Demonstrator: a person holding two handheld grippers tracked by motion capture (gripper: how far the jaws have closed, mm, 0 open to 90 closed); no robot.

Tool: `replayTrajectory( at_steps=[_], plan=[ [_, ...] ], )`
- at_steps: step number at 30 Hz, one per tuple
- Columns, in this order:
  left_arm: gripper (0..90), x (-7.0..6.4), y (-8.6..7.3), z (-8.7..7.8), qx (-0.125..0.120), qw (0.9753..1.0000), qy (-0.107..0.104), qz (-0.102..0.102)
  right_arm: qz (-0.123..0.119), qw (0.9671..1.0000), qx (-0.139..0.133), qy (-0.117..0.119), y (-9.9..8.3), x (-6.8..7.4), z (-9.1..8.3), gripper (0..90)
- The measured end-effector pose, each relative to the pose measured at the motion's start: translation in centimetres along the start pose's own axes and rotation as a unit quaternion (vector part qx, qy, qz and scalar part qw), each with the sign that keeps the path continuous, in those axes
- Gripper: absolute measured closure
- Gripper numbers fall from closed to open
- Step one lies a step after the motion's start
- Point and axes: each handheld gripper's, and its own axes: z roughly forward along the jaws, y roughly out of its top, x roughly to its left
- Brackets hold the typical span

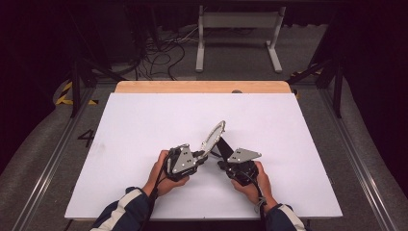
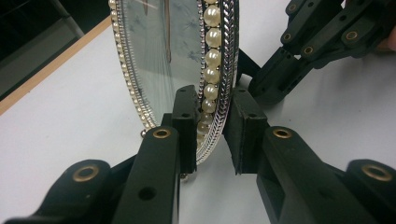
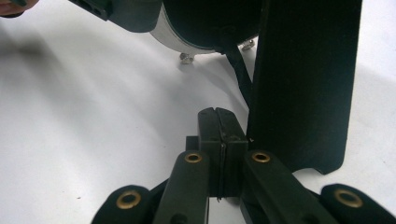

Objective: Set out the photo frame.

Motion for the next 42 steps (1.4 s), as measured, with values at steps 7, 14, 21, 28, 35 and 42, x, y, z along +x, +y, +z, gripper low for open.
replayTrajectory(
  at_steps=[7, 14, 21, 28, 35, 42],
  plan=[
    [71.7, 0.1, -0.4, 0.2, 0.01, 0.9999, -0.003, 0.0, -0.005, 0.9999, 0.001, 0.011, -0.3, -0.3, -0.1, 89.8],
    [60.2, 0.3, -1.3, 1.6, 0.044, 0.9991, -0.001, 0.001, -0.009, 0.9998, 0.012, 0.013, -0.5, -0.2, -0.2, 88.9],
    [60.3, 1.0, -1.8, 1.9, 0.016, 0.9991, -0.007, -0.038, -0.013, 0.9996, 0.019, 0.015, -0.5, 0.2, 0.1, 86.0],
    [66.0, 1.0, -1.6, 1.8, 0.008, 0.9995, -0.018, -0.026, -0.003, 0.9997, 0.024, 0.006, -0.6, 0.0, 0.2, 86.9],
    [68.8, 0.6, -1.3, 1.6, 0.017, 0.9998, -0.005, -0.003, 0.001, 0.9995, 0.031, 0.002, -0.6, 0.0, 0.2, 89.7],
    [68.8, 0.1, -1.0, 1.6, 0.021, 0.9998, -0.003, 0.002, 0.005, 0.9995, 0.033, 0.002, -0.7, -0.3, 0.0, 90.0]
  ],
)
